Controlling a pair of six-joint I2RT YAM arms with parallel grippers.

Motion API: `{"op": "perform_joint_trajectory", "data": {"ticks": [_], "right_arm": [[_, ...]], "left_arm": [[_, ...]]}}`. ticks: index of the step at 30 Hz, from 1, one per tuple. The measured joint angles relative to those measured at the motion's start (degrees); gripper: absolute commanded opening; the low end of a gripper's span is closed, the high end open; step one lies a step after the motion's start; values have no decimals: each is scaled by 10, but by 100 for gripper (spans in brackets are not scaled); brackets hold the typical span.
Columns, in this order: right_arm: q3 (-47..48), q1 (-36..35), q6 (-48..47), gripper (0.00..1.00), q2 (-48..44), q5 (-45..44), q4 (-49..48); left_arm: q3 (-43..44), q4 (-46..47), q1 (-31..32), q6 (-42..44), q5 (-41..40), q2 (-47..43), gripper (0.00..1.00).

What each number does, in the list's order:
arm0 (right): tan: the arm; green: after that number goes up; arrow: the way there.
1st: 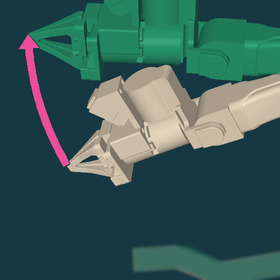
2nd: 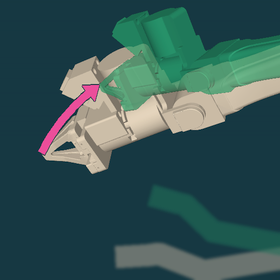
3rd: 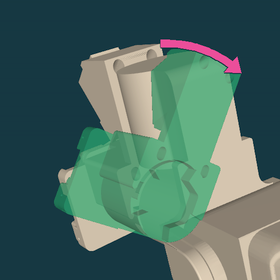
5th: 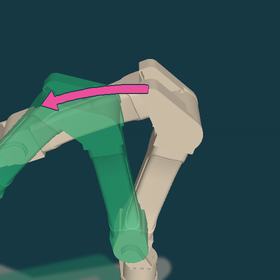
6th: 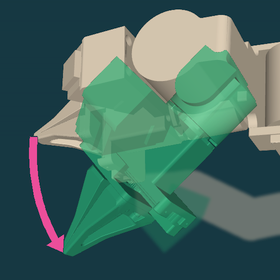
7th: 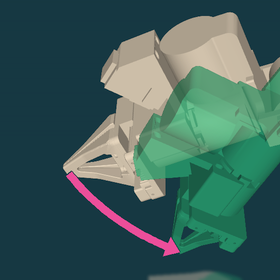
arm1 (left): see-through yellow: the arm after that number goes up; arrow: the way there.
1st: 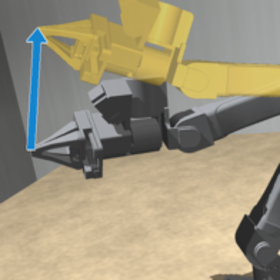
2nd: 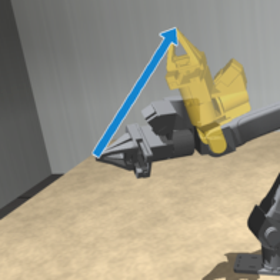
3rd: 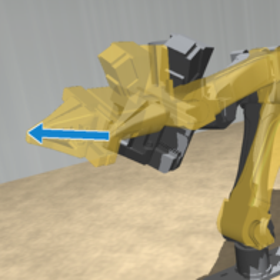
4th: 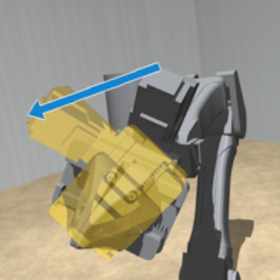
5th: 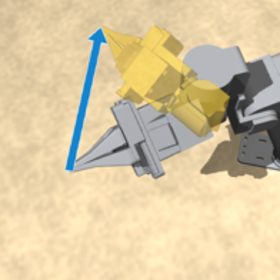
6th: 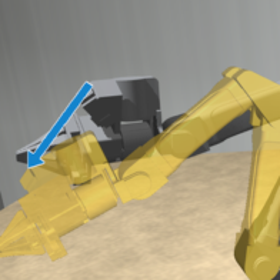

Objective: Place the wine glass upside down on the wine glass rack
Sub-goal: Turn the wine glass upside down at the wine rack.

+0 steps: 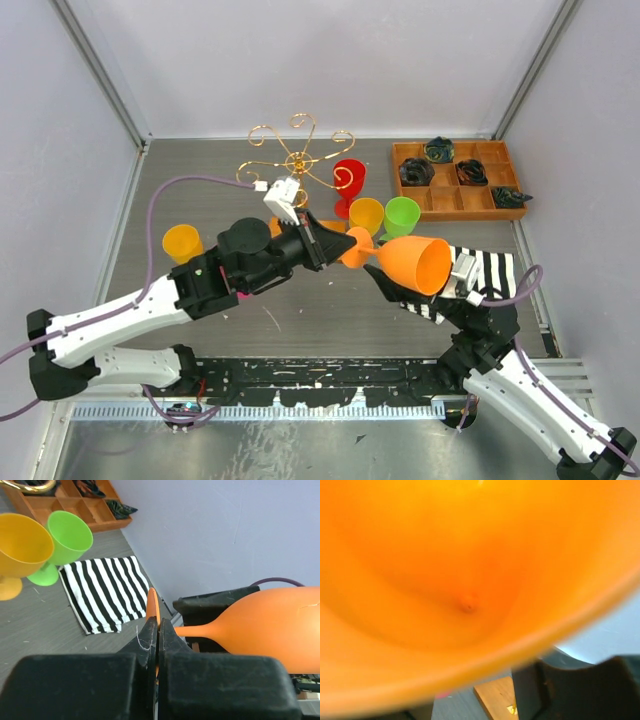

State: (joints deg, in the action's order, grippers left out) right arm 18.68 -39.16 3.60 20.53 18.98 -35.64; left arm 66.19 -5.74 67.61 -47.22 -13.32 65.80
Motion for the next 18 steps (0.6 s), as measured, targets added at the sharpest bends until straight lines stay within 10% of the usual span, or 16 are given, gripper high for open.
{"op": "perform_joint_trajectory", "data": {"ticks": [18], "right_arm": [[25,0,73,67,-57,-149,262]], "left_arm": [[2,-156,0,127,-115,-107,0]]}}
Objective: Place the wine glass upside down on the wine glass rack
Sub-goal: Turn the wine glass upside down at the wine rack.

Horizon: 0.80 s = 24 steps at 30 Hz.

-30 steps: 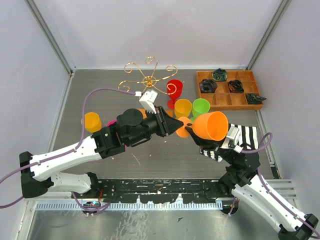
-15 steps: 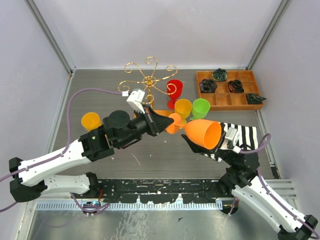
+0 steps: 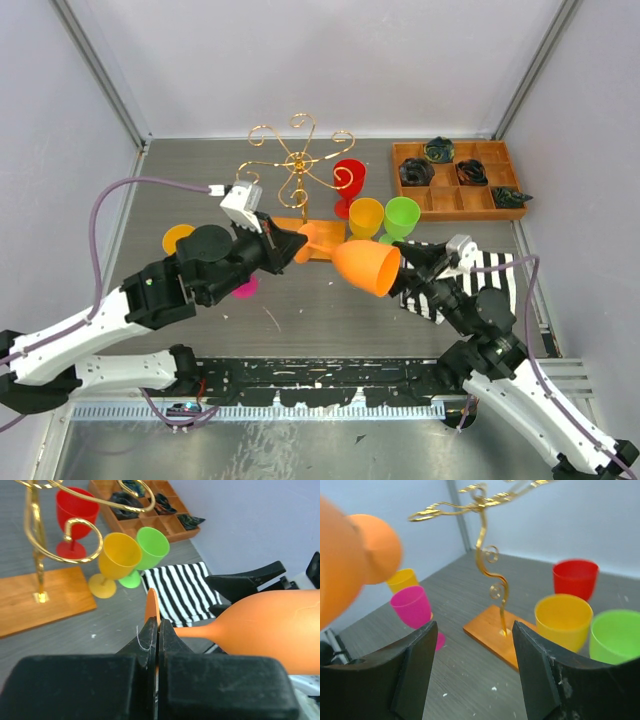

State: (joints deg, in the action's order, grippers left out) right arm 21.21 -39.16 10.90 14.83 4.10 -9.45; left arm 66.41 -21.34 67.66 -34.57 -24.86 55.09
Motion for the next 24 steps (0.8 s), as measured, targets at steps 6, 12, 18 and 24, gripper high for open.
{"op": "perform_joint_trajectory", "data": {"ticks": [6,12,18,24], "right_arm": [[131,0,84,74,55,-136,214],[320,0,170,98,181,-213,449],[459,0,221,100,265,-209,600],[487,0,222,100,256,-213,639]], "left_arm": [[78,-85,0,63,-41,-16,0],[154,-144,0,106,-72,-21,0],[191,-184,0,134,-81,1,0],[256,-206,0,126,-62,64,0]]}}
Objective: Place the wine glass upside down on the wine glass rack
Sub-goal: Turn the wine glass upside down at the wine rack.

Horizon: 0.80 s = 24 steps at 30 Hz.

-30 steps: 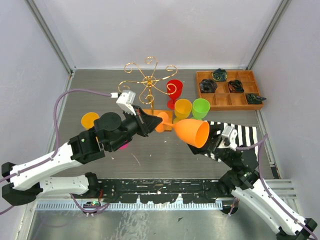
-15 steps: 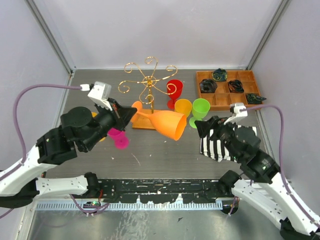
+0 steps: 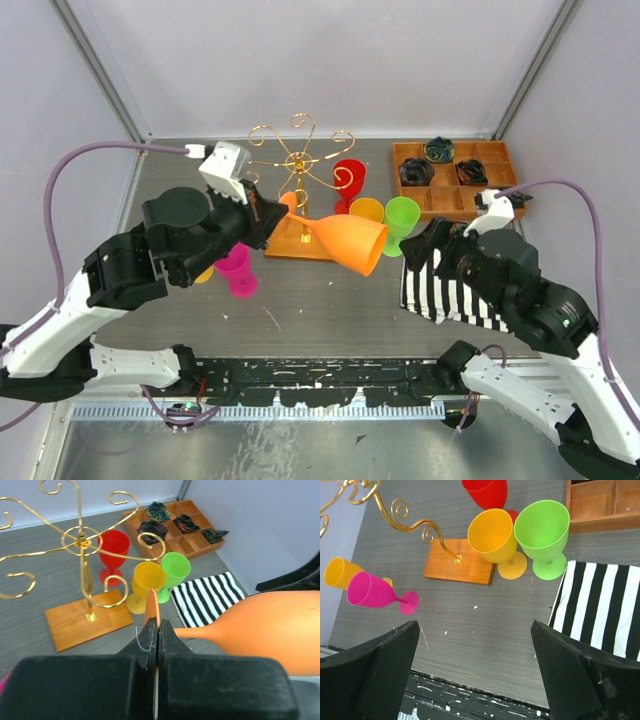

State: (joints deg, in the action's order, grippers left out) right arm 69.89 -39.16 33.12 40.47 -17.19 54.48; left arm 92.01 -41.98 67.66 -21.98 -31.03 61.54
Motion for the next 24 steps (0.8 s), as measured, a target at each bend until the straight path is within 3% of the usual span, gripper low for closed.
{"op": "perform_joint_trajectory", "data": {"ticks": [4,14,24], "right_arm": [[35,0,-9,100,-9,-15,17],[311,0,-75,100,88,-23,33],[438,0,-126,94,221,120,66]], "left_arm": [[47,-8,2,-20,25,45,0],[77,-21,16,-69,68,82,0],[114,-21,45,-65,61,106,0]]}}
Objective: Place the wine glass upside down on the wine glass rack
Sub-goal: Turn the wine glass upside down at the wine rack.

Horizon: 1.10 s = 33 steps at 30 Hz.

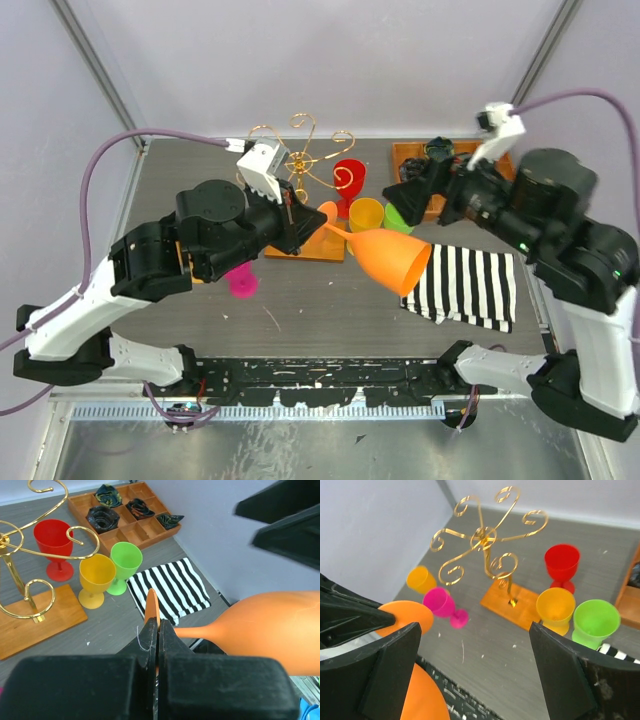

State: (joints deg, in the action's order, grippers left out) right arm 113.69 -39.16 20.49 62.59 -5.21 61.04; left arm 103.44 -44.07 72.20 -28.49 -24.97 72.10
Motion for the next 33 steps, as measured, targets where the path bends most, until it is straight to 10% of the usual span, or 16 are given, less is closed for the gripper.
{"op": "perform_joint_trajectory", "data": {"ticks": [11,33], "right_arm": [[0,0,-38,53,91,163,23],[-3,0,-58,47,101,309,45]], "left_arm": [[14,0,17,14,-18,9,0],[16,-1,56,35,-59,26,0]]}}
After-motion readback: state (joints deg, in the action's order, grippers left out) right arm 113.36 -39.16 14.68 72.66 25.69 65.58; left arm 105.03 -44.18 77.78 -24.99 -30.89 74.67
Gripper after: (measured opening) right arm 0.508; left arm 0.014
